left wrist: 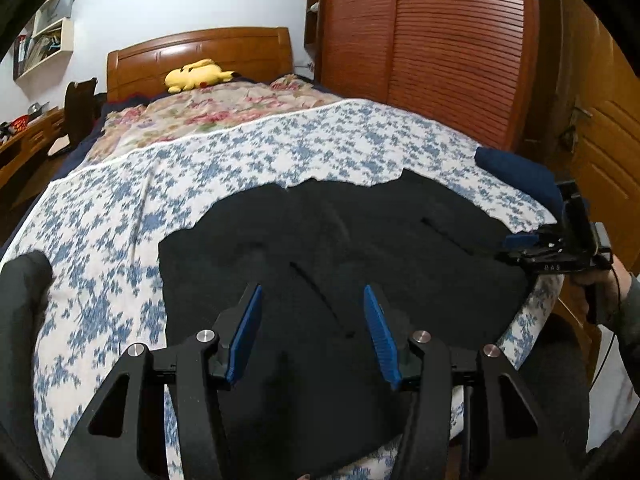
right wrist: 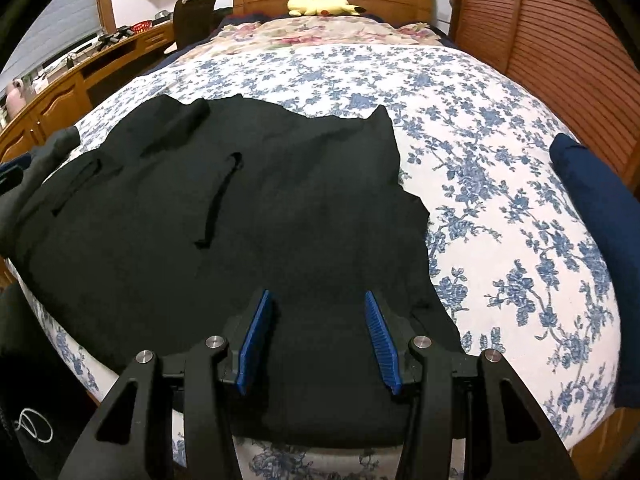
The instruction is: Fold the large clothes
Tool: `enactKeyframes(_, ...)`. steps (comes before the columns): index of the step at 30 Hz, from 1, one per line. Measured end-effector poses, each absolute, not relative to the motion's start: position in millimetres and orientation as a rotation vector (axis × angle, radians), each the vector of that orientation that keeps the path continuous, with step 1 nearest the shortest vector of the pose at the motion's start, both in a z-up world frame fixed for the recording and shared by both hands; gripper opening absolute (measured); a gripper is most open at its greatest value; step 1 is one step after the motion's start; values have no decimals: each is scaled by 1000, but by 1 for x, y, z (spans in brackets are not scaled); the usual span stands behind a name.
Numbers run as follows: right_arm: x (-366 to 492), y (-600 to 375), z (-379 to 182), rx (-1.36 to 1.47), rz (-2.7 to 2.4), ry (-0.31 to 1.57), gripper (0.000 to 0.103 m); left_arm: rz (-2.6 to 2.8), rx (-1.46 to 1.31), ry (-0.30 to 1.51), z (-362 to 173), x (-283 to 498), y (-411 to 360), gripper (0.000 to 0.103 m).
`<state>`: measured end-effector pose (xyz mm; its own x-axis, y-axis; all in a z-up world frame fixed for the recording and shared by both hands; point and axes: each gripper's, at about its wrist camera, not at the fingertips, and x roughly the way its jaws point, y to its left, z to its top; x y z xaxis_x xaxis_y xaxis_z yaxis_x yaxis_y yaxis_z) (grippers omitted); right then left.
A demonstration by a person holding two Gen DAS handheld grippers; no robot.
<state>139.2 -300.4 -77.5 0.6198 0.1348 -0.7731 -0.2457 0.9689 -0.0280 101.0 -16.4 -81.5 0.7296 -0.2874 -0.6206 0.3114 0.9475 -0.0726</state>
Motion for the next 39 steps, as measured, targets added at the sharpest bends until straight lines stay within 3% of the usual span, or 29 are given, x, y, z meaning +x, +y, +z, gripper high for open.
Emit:
enactKeyframes(15,107,-282,-47,-160,266,788,51,-255,44,732,-89,72,3,53)
enactKeyframes(26,139,-225,-80,-261,430,762,71,-154,44,838,-120,66,23,53)
enactKeyframes(39,145,-231,-92,-250,507,766,73,-74,-5,917,-152,54,38,55)
